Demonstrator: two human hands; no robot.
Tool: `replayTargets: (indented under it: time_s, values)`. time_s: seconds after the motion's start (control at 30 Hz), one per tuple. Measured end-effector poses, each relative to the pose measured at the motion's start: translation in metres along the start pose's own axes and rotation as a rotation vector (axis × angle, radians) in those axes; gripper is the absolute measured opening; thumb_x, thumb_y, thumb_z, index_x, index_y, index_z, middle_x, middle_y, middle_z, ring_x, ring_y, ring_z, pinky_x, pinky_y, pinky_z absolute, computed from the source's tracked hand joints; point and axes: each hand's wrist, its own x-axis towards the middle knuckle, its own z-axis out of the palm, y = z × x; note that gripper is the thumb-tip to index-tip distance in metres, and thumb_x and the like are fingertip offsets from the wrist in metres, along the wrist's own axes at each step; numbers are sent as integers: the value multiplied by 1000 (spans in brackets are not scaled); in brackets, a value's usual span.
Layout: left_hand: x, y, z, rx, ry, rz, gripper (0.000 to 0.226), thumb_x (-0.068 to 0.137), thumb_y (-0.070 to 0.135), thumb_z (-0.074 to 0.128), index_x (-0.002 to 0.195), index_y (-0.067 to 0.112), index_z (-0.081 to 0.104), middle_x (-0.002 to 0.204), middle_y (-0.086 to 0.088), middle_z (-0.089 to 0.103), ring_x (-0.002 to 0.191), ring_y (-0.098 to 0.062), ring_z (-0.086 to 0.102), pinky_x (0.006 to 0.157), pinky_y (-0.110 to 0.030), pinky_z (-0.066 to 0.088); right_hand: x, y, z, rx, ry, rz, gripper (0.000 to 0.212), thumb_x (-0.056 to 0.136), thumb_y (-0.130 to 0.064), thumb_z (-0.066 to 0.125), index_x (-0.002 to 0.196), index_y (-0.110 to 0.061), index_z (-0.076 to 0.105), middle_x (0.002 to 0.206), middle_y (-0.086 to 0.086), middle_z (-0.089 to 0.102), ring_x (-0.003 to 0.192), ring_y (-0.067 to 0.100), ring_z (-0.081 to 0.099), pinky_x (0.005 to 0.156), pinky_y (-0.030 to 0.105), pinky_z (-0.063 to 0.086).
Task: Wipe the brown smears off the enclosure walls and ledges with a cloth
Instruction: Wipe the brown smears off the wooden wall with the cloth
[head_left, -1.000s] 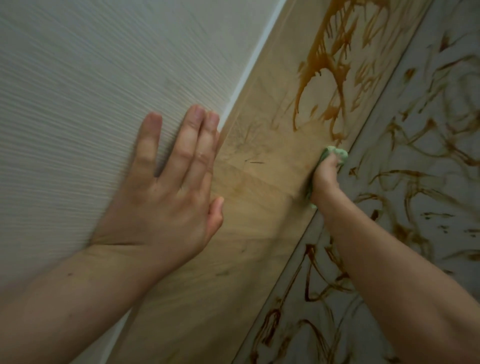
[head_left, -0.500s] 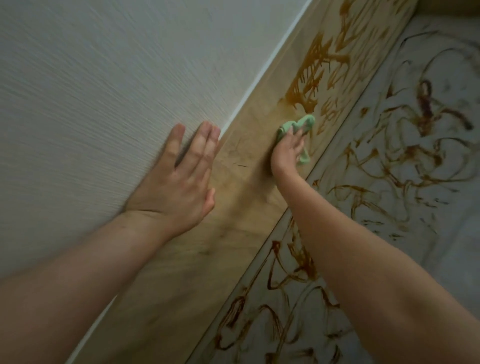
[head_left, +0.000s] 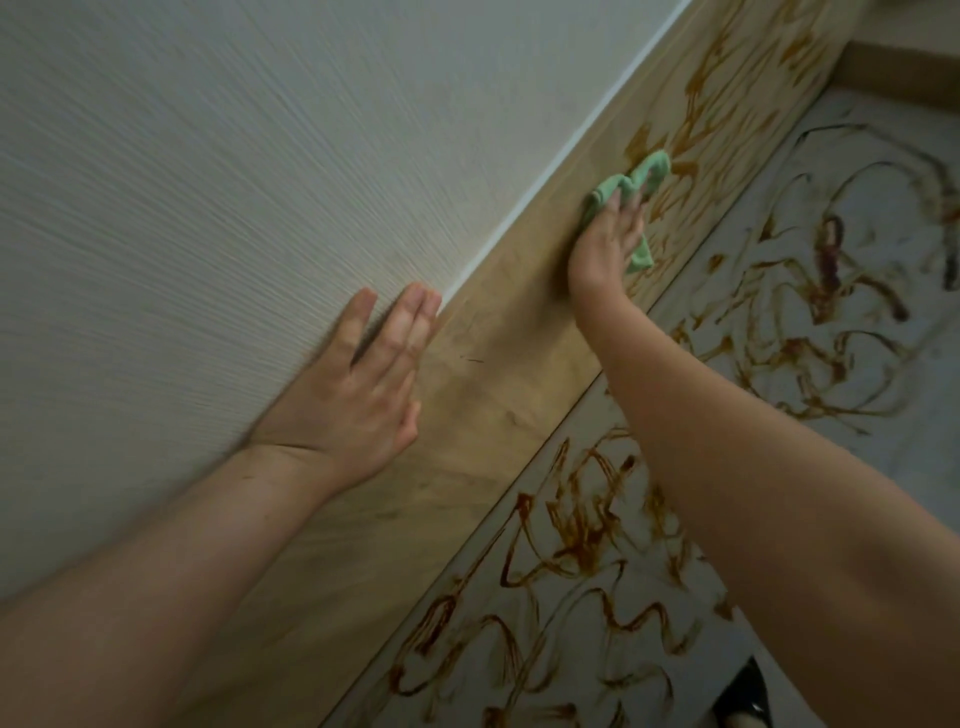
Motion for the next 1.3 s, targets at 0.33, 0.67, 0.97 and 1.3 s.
replayTargets:
  time_s: [0.33, 0.67, 0.97, 1.3]
  values:
    - [29, -7, -56, -56, -235, 64, 70, 101, 42, 27, 154, -3, 24, 169, -25, 4, 157, -40, 3, 123, -65, -9, -94, 24, 2, -90, -296, -103, 60, 108, -59, 21, 153, -59, -19, 170, -9, -21, 159, 28, -10, 125, 56, 1]
    - [205, -41, -53, 57, -200, -35, 85, 101, 53, 10, 157, -11, -5, 169, -25, -11, 158, -38, -12, 126, -57, -9, 23, -9, -28, -33, -139, -77, 59, 108, -60, 17, 157, -54, -15, 172, -7, -16, 159, 28, -11, 123, 58, -4]
    - [209, -39, -38, 108, -191, 108, 85, 103, 54, 4, 159, -10, -1, 169, -24, -13, 153, -54, -8, 112, -74, -12, 63, 72, -8, 109, -24, 329, 59, 107, -60, 10, 161, -46, -10, 173, -7, -10, 160, 26, -9, 126, 58, -6]
    - [204, -41, -19, 10, -88, 103, 80, 108, 49, 12, 157, -14, 10, 169, -25, -11, 151, -58, -9, 112, -76, -8, 156, 200, -12, 305, 22, 663, 90, 84, -89, 13, 163, -45, 9, 173, -2, 14, 158, 27, 13, 126, 61, 10]
